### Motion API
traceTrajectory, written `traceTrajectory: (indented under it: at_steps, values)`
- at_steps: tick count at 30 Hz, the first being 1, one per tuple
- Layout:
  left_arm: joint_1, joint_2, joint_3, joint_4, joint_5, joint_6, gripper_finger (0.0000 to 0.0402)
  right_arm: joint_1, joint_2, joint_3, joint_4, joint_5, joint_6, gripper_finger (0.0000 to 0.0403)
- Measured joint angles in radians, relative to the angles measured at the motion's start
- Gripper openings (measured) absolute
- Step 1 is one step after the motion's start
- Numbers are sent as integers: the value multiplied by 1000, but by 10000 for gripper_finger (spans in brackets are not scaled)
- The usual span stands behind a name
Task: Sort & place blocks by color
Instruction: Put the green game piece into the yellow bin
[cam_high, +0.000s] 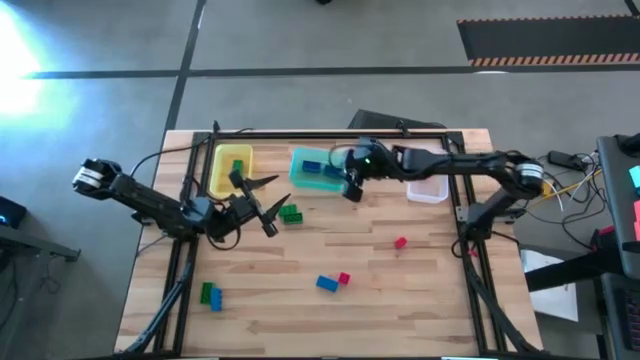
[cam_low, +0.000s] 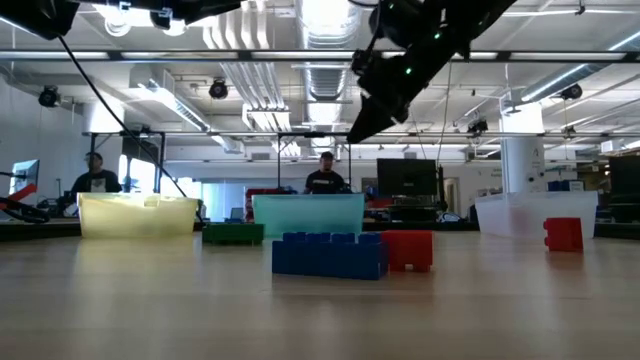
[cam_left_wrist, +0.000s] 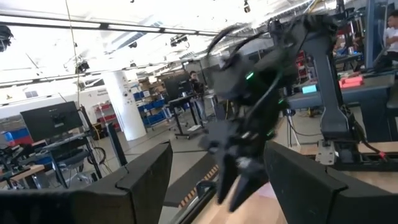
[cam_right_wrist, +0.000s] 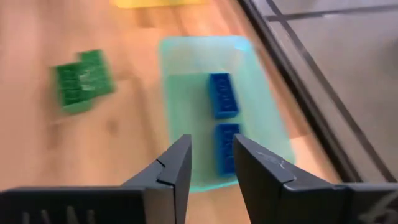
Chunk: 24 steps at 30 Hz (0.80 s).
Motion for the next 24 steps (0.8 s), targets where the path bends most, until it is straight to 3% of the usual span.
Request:
traceTrajectory:
  at_steps: [12,24]
  values:
    - [0,46,3,-1,-6,-71,238,243,-252,-207,53,-3,168,67]
    - [0,62,17,-15,-6,-256,238,391,-327,-313,60,5,198,57]
